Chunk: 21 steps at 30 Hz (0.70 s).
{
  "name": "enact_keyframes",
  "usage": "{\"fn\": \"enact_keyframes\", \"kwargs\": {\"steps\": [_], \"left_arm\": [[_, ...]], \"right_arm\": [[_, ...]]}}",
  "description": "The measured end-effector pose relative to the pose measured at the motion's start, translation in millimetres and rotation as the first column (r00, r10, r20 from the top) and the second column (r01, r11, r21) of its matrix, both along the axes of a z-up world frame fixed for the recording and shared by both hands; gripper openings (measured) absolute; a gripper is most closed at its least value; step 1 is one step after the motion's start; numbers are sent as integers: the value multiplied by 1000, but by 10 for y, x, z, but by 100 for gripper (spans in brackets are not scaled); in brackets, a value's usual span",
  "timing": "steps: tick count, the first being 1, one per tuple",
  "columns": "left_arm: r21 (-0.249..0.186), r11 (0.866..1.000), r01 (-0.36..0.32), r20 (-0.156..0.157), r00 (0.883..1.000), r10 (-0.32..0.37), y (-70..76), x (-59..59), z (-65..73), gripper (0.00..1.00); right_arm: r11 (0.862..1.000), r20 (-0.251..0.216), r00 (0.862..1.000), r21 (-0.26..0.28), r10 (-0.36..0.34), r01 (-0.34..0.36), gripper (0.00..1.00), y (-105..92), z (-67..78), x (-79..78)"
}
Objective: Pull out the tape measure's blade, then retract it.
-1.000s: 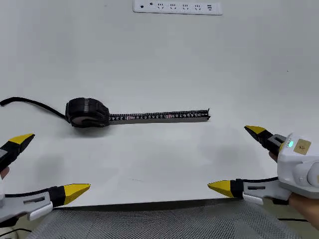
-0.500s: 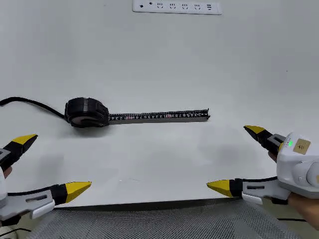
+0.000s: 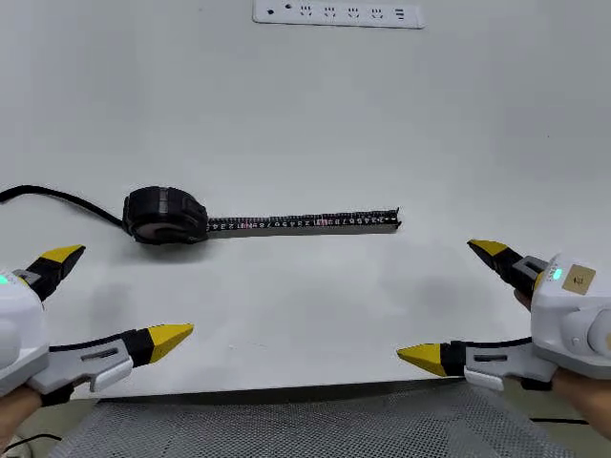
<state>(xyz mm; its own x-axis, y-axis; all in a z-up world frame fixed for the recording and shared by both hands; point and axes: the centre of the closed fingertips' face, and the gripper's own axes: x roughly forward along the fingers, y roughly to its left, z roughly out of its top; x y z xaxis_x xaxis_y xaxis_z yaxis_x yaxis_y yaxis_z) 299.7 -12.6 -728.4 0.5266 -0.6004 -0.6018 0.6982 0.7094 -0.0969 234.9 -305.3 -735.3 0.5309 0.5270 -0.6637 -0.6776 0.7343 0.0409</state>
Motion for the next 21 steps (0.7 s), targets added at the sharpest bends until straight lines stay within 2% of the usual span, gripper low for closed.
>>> {"fn": "enact_keyframes", "kwargs": {"steps": [6, 12, 21], "left_arm": [[-5, 1000, 7, -15, 1000, -7, -104, 38, -38, 92], [-28, 1000, -4, -23, 1000, 4, -194, 140, -22, 91], [-26, 1000, 1, -15, 1000, -1, -284, 296, -23, 92]], "right_arm": [[1000, 2, 1000, -1, -1, 1, 99, -10, 8, 17], [1000, 3, 1000, -6, 2, -2, 99, -21, 12, 32], [1000, 1, 1000, -9, 6, -6, 99, -36, 8, 81]]}}
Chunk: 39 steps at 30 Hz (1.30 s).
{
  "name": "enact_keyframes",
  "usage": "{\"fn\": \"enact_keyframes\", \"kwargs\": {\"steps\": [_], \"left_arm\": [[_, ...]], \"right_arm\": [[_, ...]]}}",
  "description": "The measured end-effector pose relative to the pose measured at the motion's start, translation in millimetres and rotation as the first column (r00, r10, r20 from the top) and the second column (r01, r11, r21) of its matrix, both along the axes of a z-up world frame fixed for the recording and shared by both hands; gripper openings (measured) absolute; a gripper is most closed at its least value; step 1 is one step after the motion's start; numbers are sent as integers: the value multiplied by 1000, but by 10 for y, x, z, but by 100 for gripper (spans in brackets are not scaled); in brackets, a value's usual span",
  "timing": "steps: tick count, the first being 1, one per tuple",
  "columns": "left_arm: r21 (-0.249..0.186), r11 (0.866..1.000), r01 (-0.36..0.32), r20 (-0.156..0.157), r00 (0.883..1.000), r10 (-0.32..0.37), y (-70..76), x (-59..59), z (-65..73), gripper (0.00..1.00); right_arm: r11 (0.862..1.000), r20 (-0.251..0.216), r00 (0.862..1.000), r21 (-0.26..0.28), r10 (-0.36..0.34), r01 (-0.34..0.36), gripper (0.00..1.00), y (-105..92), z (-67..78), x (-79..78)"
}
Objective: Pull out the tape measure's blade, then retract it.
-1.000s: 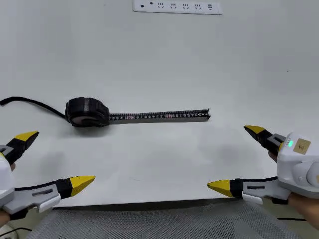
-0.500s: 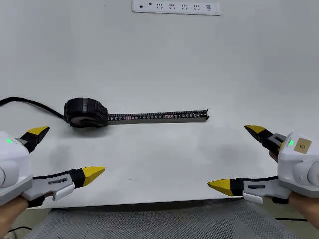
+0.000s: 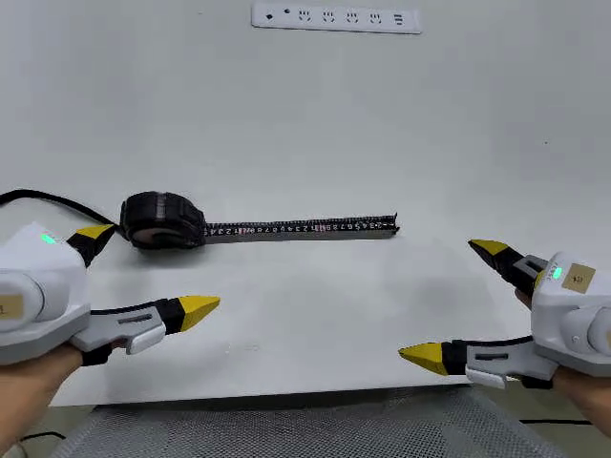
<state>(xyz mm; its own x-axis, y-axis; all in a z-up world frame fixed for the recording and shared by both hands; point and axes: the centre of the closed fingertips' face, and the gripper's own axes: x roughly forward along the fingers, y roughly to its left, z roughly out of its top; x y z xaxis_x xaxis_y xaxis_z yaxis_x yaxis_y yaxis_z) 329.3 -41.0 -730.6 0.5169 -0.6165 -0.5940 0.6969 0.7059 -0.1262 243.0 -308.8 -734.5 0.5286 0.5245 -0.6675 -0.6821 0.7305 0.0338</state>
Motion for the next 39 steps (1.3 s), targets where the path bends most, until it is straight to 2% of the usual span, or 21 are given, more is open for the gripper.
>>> {"fn": "enact_keyframes", "kwargs": {"steps": [5, 10, 13, 16, 18, 22, 25, 27, 28, 30, 37, 39], "left_arm": [[-2, 1000, -7, 4, 1000, 7, -2, 86, -5, 92], [-11, 1000, -16, 2, 1000, 16, -43, 119, -5, 93], [-29, 999, -42, -2, 999, 42, -46, 143, 8, 92], [-31, 997, -68, -1, 998, 68, -48, 161, 7, 91], [-23, 996, -87, -2, 996, 87, -58, 174, -16, 91], [-42, 988, -152, -3, 988, 152, -64, 230, -13, 91], [-3, 985, -175, 17, 984, 175, -54, 250, -36, 88], [-11, 983, -182, 10, 983, 182, -75, 247, -33, 88], [11, 982, -187, 21, 982, 187, -56, 256, -49, 87], [16, 980, -198, 26, 980, 197, -57, 276, -57, 86], [13, 967, -256, 19, 967, 256, -50, 332, -107, 85], [-4, 960, -282, 6, 959, 282, -50, 344, -106, 85]], "right_arm": [[1000, -4, 1000, 2, 10, -10, 99, 30, -19, 15], [1000, -3, 1000, 6, 9, -9, 99, 46, -16, 36], [1000, -1, 1000, 15, 7, -7, 99, 63, -7, 42], [1000, -3, 1000, 17, 9, -9, 99, 67, -17, 48], [1000, -7, 1000, 23, 14, -14, 95, 74, -18, 44], [999, -10, 1000, 24, 24, -23, 93, 81, -27, 46], [999, -15, 999, 30, 35, -34, 90, 92, -26, 54], [999, -20, 999, 30, 42, -41, 86, 85, -40, 65], [999, -18, 999, 30, 41, -41, 86, 80, -44, 81], [998, -22, 999, 41, 43, -42, 85, 85, -47, 104], [998, -19, 998, 25, 62, -61, 82, 50, -98, 211], [997, -18, 997, 13, 79, -79, 79, 42, -114, 243]]}}
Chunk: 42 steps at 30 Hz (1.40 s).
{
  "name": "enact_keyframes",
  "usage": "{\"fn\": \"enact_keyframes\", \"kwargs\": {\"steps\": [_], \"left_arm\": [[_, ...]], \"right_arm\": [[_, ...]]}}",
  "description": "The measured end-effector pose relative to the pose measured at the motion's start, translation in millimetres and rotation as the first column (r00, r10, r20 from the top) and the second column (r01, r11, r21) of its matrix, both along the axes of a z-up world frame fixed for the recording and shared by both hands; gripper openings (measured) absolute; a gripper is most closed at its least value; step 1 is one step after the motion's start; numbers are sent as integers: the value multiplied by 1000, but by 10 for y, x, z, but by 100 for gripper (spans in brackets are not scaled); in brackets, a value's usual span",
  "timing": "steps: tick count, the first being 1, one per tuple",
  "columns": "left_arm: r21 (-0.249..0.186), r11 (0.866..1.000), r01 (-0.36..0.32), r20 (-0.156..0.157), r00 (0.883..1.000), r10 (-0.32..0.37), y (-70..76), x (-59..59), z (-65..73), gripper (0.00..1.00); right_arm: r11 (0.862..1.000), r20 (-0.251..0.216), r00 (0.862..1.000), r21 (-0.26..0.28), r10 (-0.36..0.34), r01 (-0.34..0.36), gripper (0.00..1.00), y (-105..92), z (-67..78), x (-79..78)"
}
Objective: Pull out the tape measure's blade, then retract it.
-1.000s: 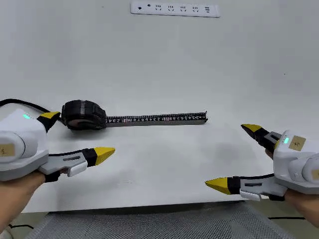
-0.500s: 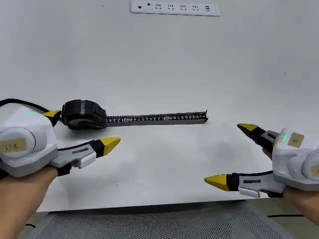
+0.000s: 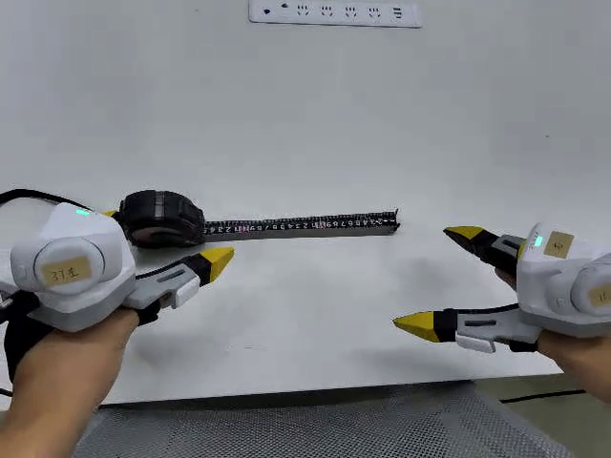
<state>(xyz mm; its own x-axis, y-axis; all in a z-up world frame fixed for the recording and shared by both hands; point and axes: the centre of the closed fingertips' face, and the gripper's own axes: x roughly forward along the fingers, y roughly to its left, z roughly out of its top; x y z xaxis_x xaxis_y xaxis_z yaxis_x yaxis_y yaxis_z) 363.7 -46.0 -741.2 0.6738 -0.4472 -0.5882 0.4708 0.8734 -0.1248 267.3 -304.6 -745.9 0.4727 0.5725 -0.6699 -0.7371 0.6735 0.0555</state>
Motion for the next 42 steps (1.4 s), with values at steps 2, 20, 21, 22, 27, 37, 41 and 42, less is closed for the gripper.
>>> {"fn": "enact_keyframes", "kwargs": {"steps": [2, 20, 21, 22, 27, 37, 41, 42], "left_arm": [[5, 1000, -16, 0, 1000, 16, 16, 15, -6, 83], [5, 991, -135, -19, 991, 135, 81, 157, -92, 74], [7, 990, -141, -18, 990, 141, 86, 159, -91, 74], [10, 989, -144, -17, 989, 145, 88, 162, -93, 73], [19, 984, -177, -15, 984, 177, 106, 201, -111, 72], [32, 976, -218, -10, 976, 218, 126, 238, -128, 68], [5, 969, -246, -21, 969, 246, 166, 268, -128, 65], [6, 969, -247, -21, 969, 247, 167, 270, -129, 65]], "right_arm": [[1000, -5, 1000, -8, 15, -15, 77, -1, -16, 26], [990, -23, 992, -59, 126, -127, 54, -93, -29, 334], [989, -24, 991, -62, 130, -132, 53, -101, -36, 350], [988, -26, 990, -64, 137, -138, 52, -103, -41, 359], [985, -25, 987, -75, 156, -158, 48, -131, -59, 431], [972, -24, 977, -98, 212, -213, 41, -114, -113, 583], [964, -21, 971, -116, 239, -240, 39, -97, -136, 632], [963, -23, 970, -115, 241, -242, 39, -91, -143, 639]]}}
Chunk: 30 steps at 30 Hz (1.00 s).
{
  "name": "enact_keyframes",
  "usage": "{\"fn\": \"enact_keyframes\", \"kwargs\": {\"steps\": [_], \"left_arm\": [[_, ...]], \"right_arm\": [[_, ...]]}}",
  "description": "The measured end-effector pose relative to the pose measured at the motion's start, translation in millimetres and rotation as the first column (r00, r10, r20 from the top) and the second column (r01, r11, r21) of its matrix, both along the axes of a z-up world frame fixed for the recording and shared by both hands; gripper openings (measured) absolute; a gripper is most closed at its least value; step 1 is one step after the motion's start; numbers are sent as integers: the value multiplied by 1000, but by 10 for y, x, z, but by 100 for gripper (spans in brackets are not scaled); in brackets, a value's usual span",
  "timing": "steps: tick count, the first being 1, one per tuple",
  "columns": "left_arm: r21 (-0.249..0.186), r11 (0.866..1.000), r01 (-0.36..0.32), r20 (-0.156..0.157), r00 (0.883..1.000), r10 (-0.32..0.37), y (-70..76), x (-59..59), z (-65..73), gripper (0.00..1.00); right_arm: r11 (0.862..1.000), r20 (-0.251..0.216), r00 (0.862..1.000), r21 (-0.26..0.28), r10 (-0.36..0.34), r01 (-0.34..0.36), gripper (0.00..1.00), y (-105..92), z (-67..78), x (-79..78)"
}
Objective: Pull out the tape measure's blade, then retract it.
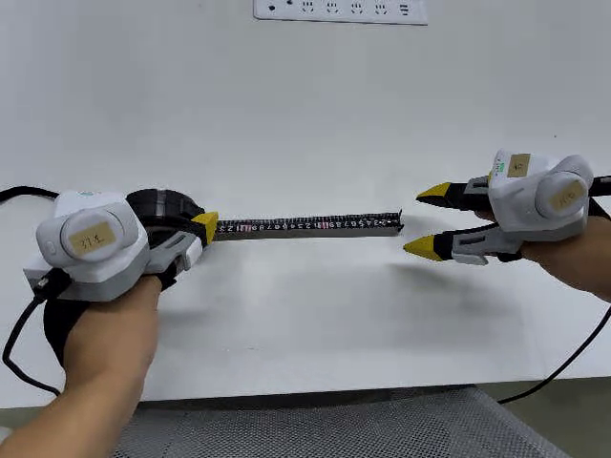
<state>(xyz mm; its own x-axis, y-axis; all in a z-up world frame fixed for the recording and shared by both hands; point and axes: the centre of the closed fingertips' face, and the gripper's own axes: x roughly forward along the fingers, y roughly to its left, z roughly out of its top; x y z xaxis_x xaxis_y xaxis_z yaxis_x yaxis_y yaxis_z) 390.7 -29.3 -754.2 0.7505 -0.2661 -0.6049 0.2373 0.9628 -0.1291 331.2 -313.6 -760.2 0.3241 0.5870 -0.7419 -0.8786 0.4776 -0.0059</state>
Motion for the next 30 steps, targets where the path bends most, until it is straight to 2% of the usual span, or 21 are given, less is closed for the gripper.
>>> {"fn": "enact_keyframes", "kwargs": {"steps": [13, 20, 22, 23, 25, 30], "left_arm": [[-11, 1000, -19, 0, 1000, 19, 34, 24, -6, 60], [-16, 1000, -17, -1, 1000, 17, 36, 26, -8, 60], [-15, 1000, -19, 1, 1000, 19, 36, 26, -6, 60], [-16, 1000, -18, 0, 1000, 18, 37, 27, -5, 60], [-16, 1000, -16, 0, 1000, 16, 35, 27, -5, 60], [-18, 1000, -16, -1, 1000, 16, 38, 29, -9, 60]], "right_arm": [[995, -32, 995, -28, 93, -94, 33, 89, -165, 56], [990, -41, 991, -49, 130, -132, 27, 87, -213, 72], [990, -54, 989, -35, 136, -138, 27, 106, -208, 66], [987, -48, 988, -52, 150, -153, 27, 93, -222, 75], [986, -58, 986, -38, 157, -160, 25, 112, -223, 63], [984, -64, 983, -43, 172, -175, 21, 113, -248, 65]]}}
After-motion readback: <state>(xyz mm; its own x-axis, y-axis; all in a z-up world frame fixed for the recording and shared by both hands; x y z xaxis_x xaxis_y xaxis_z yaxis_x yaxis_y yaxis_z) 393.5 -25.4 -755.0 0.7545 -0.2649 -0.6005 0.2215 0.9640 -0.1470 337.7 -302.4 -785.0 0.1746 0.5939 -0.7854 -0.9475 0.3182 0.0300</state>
